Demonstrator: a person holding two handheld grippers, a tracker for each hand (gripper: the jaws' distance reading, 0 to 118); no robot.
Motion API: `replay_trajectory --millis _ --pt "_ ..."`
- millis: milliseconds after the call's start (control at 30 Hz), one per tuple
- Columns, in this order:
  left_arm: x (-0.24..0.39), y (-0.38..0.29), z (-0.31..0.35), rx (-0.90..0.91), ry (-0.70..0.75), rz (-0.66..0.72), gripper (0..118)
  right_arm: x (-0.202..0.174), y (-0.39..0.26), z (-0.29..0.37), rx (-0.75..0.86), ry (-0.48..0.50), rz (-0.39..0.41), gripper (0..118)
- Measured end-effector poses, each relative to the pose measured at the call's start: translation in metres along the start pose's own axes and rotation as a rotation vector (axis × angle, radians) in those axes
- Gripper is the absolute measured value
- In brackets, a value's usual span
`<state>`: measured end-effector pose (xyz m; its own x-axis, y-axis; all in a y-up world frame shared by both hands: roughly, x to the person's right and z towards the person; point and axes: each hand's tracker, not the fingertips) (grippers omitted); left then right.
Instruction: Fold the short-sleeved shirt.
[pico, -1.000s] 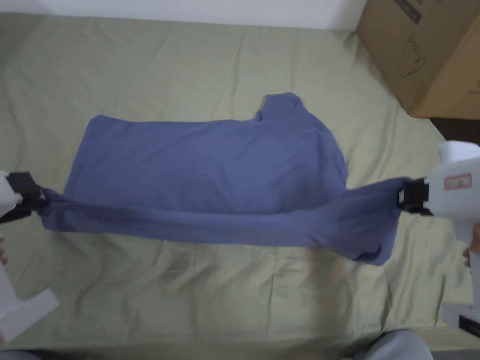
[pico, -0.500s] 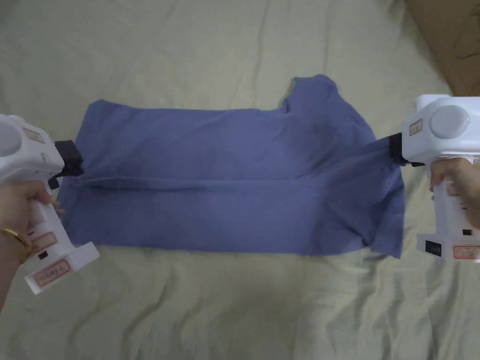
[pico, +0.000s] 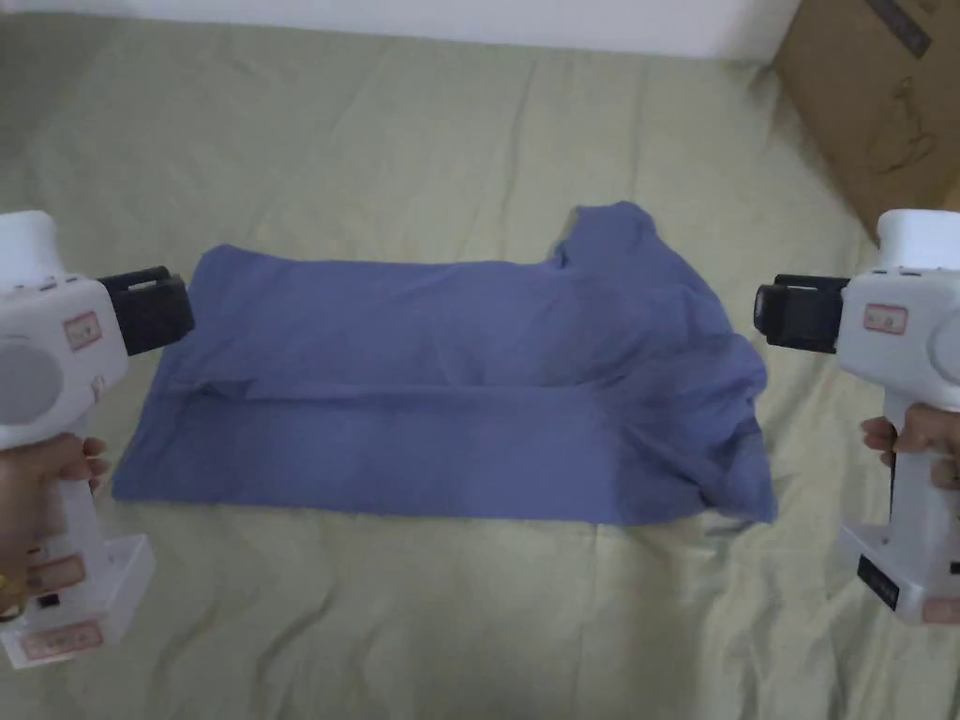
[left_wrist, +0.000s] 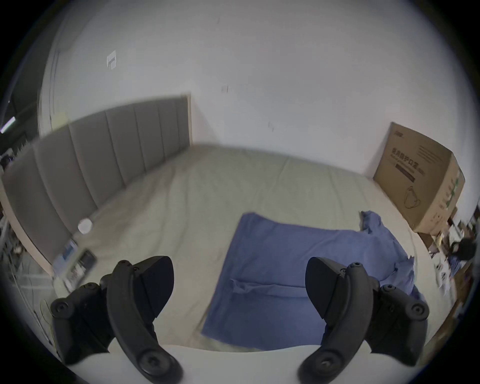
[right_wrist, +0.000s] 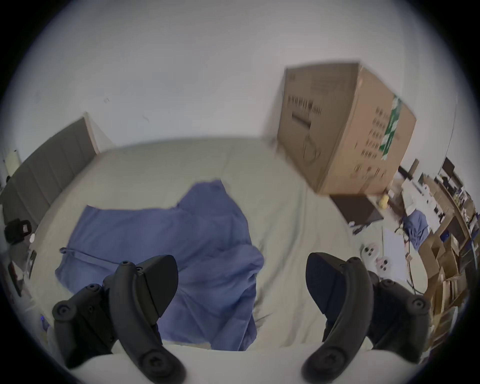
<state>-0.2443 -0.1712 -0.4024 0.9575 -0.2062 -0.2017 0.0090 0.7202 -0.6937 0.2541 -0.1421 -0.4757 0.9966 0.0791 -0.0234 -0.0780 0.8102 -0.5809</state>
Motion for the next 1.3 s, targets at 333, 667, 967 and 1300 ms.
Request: replay_trajectory --millis 333,667,967,1300 --pt "0.028 -0.063 0.096 0.262 0.016 -0.199 50 -0.03 -0.077 0.131 0.334 0.058 -0.051 81" --pt "0.032 -0.096 0.108 0.189 -0.084 -0.189 0 -0.046 -0.107 0.154 0.345 0.077 -0.1 0" --pt "0.005 -0.07 0.069 0.029 -0.126 -0.175 41 -0.044 -0.101 0.147 0.326 0.075 -0.093 0" --pt "-0.028 -0.032 -0.061 -0.461 -0.022 -0.076 115 -0.048 -0.097 0.124 0.244 0.053 -0.094 0"
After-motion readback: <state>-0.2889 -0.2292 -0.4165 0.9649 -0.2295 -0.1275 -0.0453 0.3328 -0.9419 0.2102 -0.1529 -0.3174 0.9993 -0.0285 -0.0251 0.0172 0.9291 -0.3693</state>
